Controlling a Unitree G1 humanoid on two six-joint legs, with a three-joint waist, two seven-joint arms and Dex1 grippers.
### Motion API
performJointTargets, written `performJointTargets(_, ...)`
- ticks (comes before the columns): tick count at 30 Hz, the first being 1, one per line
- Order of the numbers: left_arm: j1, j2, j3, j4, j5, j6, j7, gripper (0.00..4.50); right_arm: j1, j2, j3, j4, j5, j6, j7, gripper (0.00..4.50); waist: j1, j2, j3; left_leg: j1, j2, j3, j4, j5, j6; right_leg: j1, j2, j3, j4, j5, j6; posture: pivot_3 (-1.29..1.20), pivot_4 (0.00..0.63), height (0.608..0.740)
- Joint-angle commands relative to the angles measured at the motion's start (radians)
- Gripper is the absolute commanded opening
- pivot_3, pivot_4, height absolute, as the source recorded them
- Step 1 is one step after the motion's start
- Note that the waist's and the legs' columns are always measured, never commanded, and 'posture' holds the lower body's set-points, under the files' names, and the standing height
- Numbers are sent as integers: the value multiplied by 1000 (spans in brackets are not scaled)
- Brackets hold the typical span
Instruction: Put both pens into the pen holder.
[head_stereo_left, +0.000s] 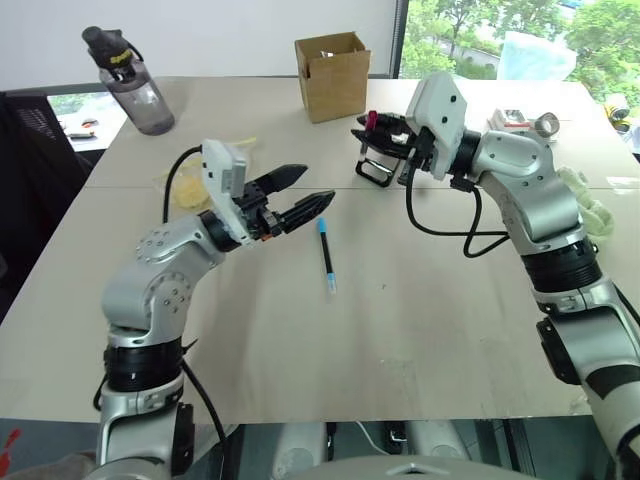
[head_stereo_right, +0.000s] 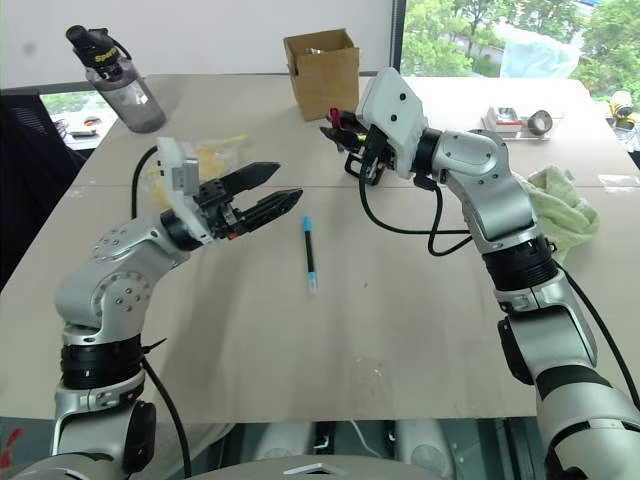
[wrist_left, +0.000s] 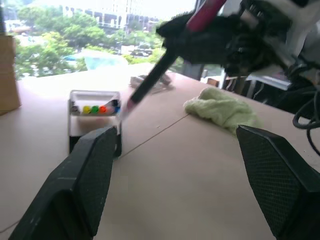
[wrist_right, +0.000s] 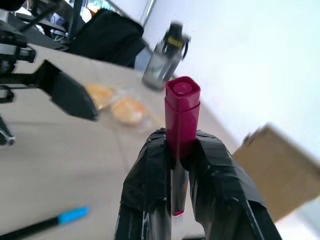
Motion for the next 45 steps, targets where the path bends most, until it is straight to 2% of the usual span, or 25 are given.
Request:
performJointTargets(1, 15, 32, 10, -71, 26, -4, 50, 3914, -53, 12, 17, 155, -119, -257, -20, 81, 5, 0, 0, 0, -1, 0, 0, 0, 0, 0, -1, -1, 0, 0, 0, 0, 150, 736)
performJointTargets(6, 15, 68, -29, -77, 111, -26, 102, 3914, -128, 35, 37, 428, -250, -495, -78, 81, 2, 0, 0, 0, -1, 0, 1, 0, 0, 1, -2, -1, 1, 0, 0, 0, 150, 736)
performJointTargets(12, -1, 76, -35, -101, 148, -11, 161, 3914, -210, 38, 45, 648, -365, -646, -187, 81, -4, 0, 0, 1, 0, 1, -1, 1, -1, 0, -1, -1, 1, 0, 0, 0, 150, 736)
performJointTargets(31, 3, 110, -33, -76, 177, 0, 187, 3914, -273, 75, 23, 867, -416, -682, -284, 81, -3, 0, 0, 1, 0, 1, 0, 1, -2, 0, -2, -1, 2, 0, 0, 0, 150, 736)
performJointTargets(33, -3, 109, -32, -66, 187, -5, 190, 3973, -279, 80, 26, 884, -422, -684, -292, 1079, -3, 0, 0, 1, 0, 1, 0, 1, -2, 0, -2, -1, 2, 0, 0, 0, 150, 736)
performJointTargets(34, -5, 107, -30, -62, 189, -6, 192, 3973, -282, 83, 27, 891, -423, -686, -294, 1342, -3, 0, 0, 1, 0, 1, 0, 1, -2, 0, -2, -1, 2, 0, 0, 0, 150, 736)
performJointTargets(36, -4, 108, -28, -54, 194, -10, 191, 3973, -286, 86, 25, 902, -428, -693, -311, 2220, -3, 0, 0, 1, 0, 1, 0, 1, -2, 0, -2, -1, 2, 0, 0, 0, 150, 736)
performJointTargets(38, -5, 108, -28, -50, 196, -12, 189, 3973, -291, 87, 22, 911, -431, -694, -328, 3295, -4, 0, 0, 1, 0, 1, 0, 1, -2, 0, -2, -1, 2, 0, 0, 0, 150, 736)
performJointTargets(39, -6, 107, -29, -48, 198, -14, 188, 3973, -294, 86, 21, 915, -432, -693, -336, 3686, -4, 0, 0, 1, 0, 1, 0, 1, -2, 0, -2, -1, 2, 0, 0, 0, 150, 736)
performJointTargets(40, -8, 106, -30, -45, 198, -15, 188, 3973, -296, 83, 19, 919, -432, -693, -343, 4357, -4, 0, 0, 1, 0, 1, 0, 1, -2, 0, -2, -1, 2, 0, 0, 0, 150, 736)
performJointTargets(45, -15, 102, -35, -31, 202, -22, 183, 3973, -300, 71, 10, 920, -426, -693, -347, 4444, -4, 0, 0, 1, 0, 1, 0, 1, -2, 0, -2, -1, 2, 0, 0, 0, 150, 736)
